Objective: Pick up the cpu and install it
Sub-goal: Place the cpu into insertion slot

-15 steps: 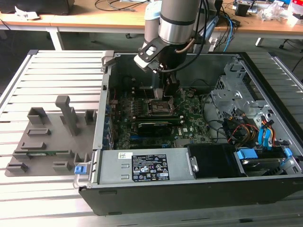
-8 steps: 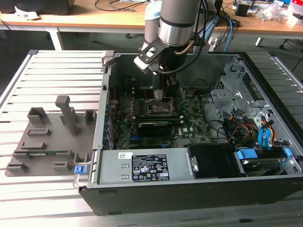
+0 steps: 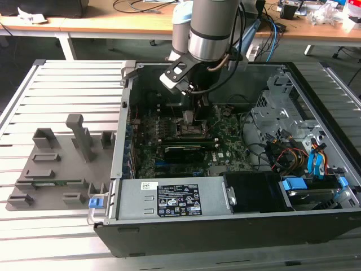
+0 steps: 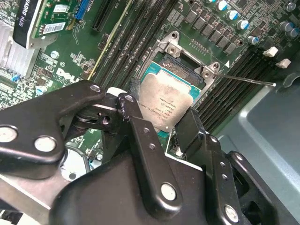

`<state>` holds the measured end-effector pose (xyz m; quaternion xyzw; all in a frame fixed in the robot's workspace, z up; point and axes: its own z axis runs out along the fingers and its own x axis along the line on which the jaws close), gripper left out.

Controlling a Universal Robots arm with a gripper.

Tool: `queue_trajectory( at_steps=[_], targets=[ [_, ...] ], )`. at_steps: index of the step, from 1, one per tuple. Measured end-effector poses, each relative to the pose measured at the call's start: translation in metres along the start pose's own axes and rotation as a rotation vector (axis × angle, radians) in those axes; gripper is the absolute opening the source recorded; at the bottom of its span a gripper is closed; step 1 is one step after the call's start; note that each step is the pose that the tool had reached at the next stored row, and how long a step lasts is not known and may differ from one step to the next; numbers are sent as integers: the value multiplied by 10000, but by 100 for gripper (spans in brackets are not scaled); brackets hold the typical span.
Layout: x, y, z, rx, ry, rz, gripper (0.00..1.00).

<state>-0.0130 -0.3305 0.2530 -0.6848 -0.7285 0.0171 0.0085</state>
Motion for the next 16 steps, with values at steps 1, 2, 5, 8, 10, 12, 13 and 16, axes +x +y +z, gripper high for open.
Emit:
queue_trajectory(
  at_steps=[1,2,5,8,10,12,13,16],
  targets=[
    [0,0,7,0,-1,0,55],
    [3,1,24,0,0,1,55],
    [49,13,57,5,-67,4,55],
    [71,21,86,4,-66,4,55],
    [87,30,112,4,-67,4,55],
    [116,37,139,4,-67,5,55],
    [131,38,146,4,-67,4,55],
    [176,43,186,3,-64,4,55]
  ],
)
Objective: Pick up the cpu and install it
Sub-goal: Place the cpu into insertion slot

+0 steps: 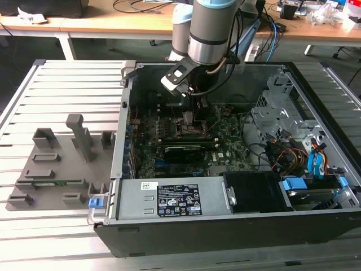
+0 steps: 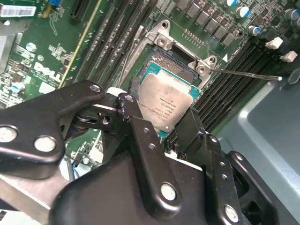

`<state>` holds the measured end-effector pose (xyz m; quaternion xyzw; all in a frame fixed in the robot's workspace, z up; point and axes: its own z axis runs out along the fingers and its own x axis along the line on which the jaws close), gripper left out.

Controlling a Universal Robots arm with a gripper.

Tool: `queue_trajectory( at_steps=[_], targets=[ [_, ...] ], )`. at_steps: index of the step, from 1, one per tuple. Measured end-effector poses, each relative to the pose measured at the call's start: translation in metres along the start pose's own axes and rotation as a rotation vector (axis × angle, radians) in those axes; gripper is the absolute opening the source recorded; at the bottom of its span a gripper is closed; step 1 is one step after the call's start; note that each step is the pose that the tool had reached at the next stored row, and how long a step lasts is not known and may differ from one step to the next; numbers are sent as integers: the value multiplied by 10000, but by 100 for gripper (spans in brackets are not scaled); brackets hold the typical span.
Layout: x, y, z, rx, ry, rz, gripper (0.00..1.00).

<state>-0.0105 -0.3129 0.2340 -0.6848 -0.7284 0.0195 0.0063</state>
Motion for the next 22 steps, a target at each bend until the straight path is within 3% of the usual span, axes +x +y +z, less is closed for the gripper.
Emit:
queue_trajectory(
  at_steps=[7,12,15,22],
  targets=[
    [38,8,161,3,-2,7,55],
    [40,10,247,15,19,624,55],
    [41,2,312,14,16,621,55],
    [43,-23,382,13,-9,262,55]
  ],
)
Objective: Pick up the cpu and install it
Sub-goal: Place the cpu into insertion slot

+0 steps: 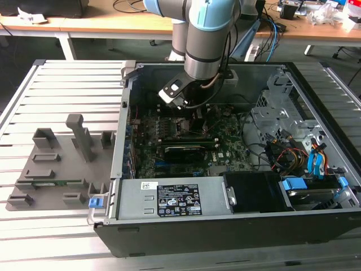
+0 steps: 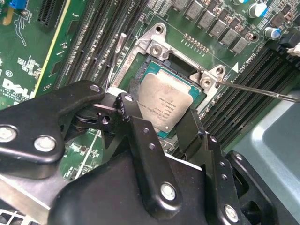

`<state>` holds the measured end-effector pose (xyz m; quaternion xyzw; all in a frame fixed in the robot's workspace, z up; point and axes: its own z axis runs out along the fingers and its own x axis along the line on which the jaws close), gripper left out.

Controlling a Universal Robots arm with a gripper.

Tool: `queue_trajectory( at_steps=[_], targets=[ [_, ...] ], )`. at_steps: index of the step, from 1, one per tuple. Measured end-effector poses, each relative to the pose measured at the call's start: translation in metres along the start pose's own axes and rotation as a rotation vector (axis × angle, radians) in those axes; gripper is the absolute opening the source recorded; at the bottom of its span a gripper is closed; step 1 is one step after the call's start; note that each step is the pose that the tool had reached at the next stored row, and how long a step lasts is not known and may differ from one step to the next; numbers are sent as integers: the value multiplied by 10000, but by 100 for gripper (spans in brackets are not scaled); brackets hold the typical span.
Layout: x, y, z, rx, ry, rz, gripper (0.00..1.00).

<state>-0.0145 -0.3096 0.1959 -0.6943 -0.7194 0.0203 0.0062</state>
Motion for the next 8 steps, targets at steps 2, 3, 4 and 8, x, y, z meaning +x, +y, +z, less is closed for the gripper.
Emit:
queue_trajectory(
  at_steps=[2,3,4,8],
  targets=[
    [0,0,17,0,3,1,55],
    [1,0,19,-2,6,3,55],
    [2,1,20,-2,6,4,55],
    [3,1,-1,-10,18,7,55]
  ],
)
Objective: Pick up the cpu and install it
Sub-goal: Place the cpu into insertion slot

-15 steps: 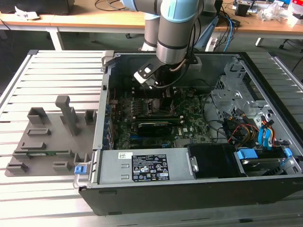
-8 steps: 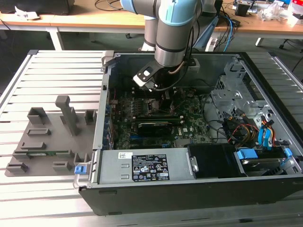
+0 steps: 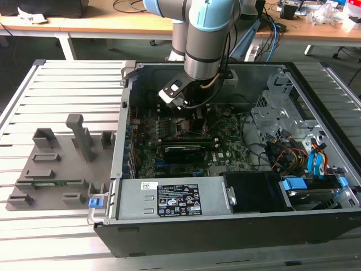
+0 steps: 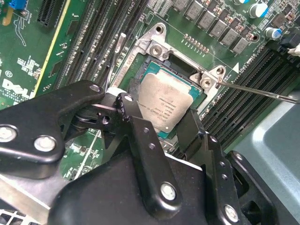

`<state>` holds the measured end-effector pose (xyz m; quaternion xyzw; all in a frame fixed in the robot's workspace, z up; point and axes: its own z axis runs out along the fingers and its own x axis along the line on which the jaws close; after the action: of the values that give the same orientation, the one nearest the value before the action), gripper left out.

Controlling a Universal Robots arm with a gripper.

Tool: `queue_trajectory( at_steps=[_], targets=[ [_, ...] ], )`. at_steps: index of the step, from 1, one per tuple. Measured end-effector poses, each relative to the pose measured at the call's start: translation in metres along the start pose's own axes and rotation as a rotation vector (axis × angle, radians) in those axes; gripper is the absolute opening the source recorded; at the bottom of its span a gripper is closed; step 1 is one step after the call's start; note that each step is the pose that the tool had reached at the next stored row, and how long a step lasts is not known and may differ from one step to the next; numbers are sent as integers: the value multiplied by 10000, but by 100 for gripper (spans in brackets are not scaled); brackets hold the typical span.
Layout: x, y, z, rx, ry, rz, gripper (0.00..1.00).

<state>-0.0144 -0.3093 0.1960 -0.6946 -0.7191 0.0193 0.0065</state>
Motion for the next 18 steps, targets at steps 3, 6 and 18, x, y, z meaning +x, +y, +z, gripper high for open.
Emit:
queue_trajectory(
  at_steps=[3,6,18],
  targets=[
    [-18,-2,-8,7,-1,92,55],
    [-29,3,-5,10,-5,114,55],
    [-29,32,6,31,17,460,55]
  ],
)
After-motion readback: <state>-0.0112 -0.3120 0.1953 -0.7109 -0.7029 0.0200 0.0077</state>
